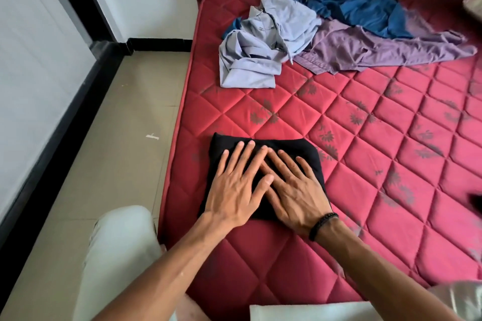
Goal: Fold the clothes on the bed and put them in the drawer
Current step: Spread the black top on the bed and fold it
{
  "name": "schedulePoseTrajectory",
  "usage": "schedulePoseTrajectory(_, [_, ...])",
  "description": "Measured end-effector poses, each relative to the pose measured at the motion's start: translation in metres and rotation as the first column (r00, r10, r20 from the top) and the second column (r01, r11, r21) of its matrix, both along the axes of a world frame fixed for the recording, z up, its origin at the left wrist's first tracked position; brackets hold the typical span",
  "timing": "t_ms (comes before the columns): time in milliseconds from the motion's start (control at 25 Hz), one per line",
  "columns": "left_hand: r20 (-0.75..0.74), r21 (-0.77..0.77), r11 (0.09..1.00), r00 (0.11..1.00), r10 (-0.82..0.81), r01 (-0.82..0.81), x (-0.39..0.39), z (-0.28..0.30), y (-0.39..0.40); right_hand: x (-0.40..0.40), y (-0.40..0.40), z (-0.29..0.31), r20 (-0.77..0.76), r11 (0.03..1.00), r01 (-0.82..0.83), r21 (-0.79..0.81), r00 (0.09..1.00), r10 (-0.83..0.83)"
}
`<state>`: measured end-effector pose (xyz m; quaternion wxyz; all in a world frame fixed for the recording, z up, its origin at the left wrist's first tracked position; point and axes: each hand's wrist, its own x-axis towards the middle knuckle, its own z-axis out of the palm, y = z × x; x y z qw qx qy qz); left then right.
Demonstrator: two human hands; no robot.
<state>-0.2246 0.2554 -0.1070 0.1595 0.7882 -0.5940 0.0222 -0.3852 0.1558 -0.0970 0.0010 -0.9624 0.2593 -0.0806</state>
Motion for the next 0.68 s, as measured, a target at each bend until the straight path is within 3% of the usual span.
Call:
schedulePoseTrajectory(160, [0.025,0.010,0.992,0.991,0.129,-0.129,0.007,-0.007,0.001,-0.011,-0.002,-0.003,0.213,0.967,0.236,0.101,0.944,-0.253])
schedulePoseTrajectory(240, [0.012,0.018,0.988,0.988,0.151,-0.151,0.008,-0.008,0.000,-0.007,-0.006,-0.001,0.289,0.872,0.379,0.309,0.836,-0.466])
schedulePoseTrajectory(320, [0.003,0.029,0.986,0.987,0.162,-0.162,0.009,-0.008,0.001,-0.005,-0.017,0.005,0.259,0.653,0.507,0.563,0.642,-0.722])
schedulePoseTrajectory(400, [-0.030,0.058,0.981,0.982,0.189,-0.187,0.003,-0.003,0.003,-0.008,-0.031,0.031,0.097,0.377,0.460,0.804,0.524,-0.846])
schedulePoseTrajectory(480, [-0.100,0.131,0.951,0.950,0.295,-0.281,-0.014,0.005,0.012,-0.011,-0.039,0.055,-0.111,-0.004,0.192,0.981,0.552,-0.826])
schedulePoseTrajectory(520, [-0.177,0.180,0.932,0.921,0.347,-0.316,-0.028,0.013,0.021,-0.013,-0.035,0.069,-0.147,-0.130,0.072,0.989,0.606,-0.781])
schedulePoseTrajectory(560, [-0.290,0.228,0.918,0.878,0.381,-0.324,-0.042,0.019,0.029,-0.017,-0.028,0.081,-0.111,-0.137,0.012,0.991,0.655,-0.747])
schedulePoseTrajectory(600, [-0.446,0.264,0.913,0.800,0.401,-0.311,-0.052,0.029,0.038,-0.022,-0.020,0.091,-0.029,-0.037,0.002,0.999,0.690,-0.723])
schedulePoseTrajectory(640, [-0.658,0.271,0.914,0.635,0.404,-0.301,-0.057,0.043,0.045,-0.026,-0.012,0.103,0.077,0.139,0.027,0.990,0.721,-0.689])
schedulePoseTrajectory(680, [-0.858,0.261,0.918,0.364,0.362,-0.297,-0.058,0.063,0.052,-0.030,-0.002,0.119,0.190,0.338,0.039,0.940,0.764,-0.617])
